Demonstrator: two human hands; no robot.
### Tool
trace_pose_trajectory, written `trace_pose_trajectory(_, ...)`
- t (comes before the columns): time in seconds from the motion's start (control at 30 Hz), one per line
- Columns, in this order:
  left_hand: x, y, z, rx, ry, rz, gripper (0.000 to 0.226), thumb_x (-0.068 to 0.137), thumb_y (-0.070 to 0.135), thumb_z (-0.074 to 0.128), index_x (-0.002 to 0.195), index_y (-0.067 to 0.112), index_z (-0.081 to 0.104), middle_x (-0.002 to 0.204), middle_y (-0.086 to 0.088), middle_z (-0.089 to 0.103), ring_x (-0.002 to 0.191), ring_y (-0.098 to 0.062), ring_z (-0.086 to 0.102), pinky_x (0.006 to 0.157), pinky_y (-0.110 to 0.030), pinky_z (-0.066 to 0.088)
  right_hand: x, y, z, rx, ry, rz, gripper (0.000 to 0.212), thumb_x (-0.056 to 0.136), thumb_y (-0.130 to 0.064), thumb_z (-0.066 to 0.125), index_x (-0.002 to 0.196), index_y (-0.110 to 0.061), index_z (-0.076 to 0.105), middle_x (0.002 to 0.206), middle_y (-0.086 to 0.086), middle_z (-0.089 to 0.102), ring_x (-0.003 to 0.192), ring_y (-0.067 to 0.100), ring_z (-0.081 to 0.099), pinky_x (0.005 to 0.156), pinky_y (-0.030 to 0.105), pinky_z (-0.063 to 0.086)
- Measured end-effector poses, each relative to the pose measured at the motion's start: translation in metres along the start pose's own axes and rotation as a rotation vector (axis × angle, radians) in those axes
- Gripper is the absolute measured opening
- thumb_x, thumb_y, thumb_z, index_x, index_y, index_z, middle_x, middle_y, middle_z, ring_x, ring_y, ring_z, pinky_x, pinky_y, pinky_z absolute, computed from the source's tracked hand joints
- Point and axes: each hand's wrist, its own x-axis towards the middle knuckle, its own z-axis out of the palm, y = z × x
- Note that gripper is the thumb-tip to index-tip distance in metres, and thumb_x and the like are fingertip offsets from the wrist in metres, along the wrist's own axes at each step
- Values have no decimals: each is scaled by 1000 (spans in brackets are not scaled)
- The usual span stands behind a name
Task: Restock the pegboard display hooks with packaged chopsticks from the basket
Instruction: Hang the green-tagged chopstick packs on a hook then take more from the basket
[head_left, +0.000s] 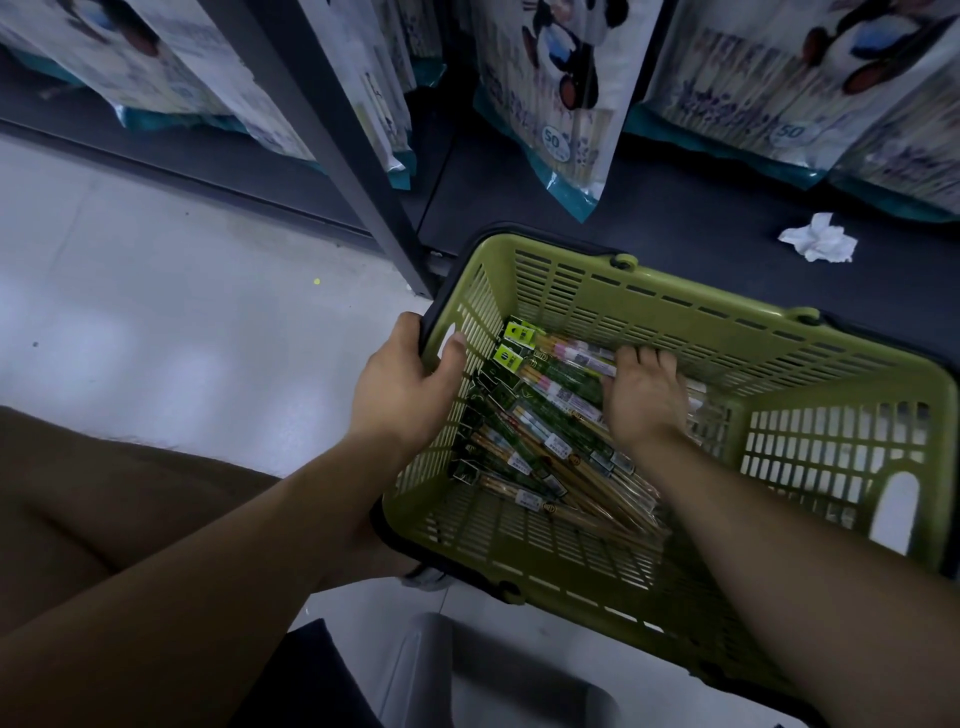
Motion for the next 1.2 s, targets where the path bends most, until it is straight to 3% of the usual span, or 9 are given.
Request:
trace_pose_trajectory(0.17,0,2,-2,8,0,5,39,101,53,50,95,15,46,73,-6,60,70,-28,60,62,-42,49,-1,2,1,3,-46,-40,41,97,-9,60,136,-5,49,134,19,50,121,37,50,96,42,44)
trace_pose_trajectory(0.37,-1,3,-2,11,8,7,38,101,54,49,95,16,47,76,-7,62,70,-27,61,62,-44,52,2,7,-2,-80,-52,-102,38,99,-20,58,136,-12,55,129,11,61,123,32,48,99,37,41)
trace_pose_trajectory(0.63,-1,2,-2,17,-9,3,36,100,54,50,93,19,45,72,-2,59,67,-24,60,58,-38,47,-5,7,-10,-33,20,-116,37,94,-7,60,130,-16,62,123,9,65,115,30,58,96,37,45)
trace_pose_trajectory(0.77,2,3,-6,12,-68,-20,27,99,48,55,98,22,46,76,0,60,72,-26,63,60,-37,49,-21,10,-28,142,81,-95,18,97,-19,61,114,-11,65,109,10,65,103,33,60,77,35,44)
trace_pose_trajectory(0.87,1,11,-13,-73,-101,-63,40,96,38,65,125,20,44,101,1,62,93,-32,66,79,-44,56,-42,1,-45,451,-11,-74,17,100,-24,62,115,-17,65,89,0,61,80,25,61,57,27,37)
trace_pose_trajectory(0.97,-5,21,-20,37,130,172,47,90,28,73,126,8,49,118,-6,50,106,-32,58,93,-48,51,-67,-28,-69,869,-88,-64,7,99,-24,65,102,-29,66,82,-5,67,71,20,63,51,25,44)
trace_pose_trajectory(1.07,-18,34,-23,72,17,305,27,93,38,68,110,18,63,103,1,60,88,-20,63,78,-33,52,-88,-65,-92,1074,-126,-128,13,98,-23,67,95,-35,67,89,6,74,80,27,70,69,40,58)
trace_pose_trajectory(1.13,-28,39,-19,-103,-172,198,22,97,40,65,111,22,67,88,9,69,78,-7,67,67,-22,52,-98,-84,-102,1168,-175,-200,10,98,-18,64,101,-25,71,90,9,75,81,27,72,71,48,60)
trace_pose_trajectory(1.2,-36,42,-16,-446,-268,17,16,102,28,62,113,17,67,73,13,71,65,1,66,57,-15,51,-101,-95,-107,1171,-197,-282,10,100,-16,60,102,-16,70,87,9,74,76,25,72,68,46,61)
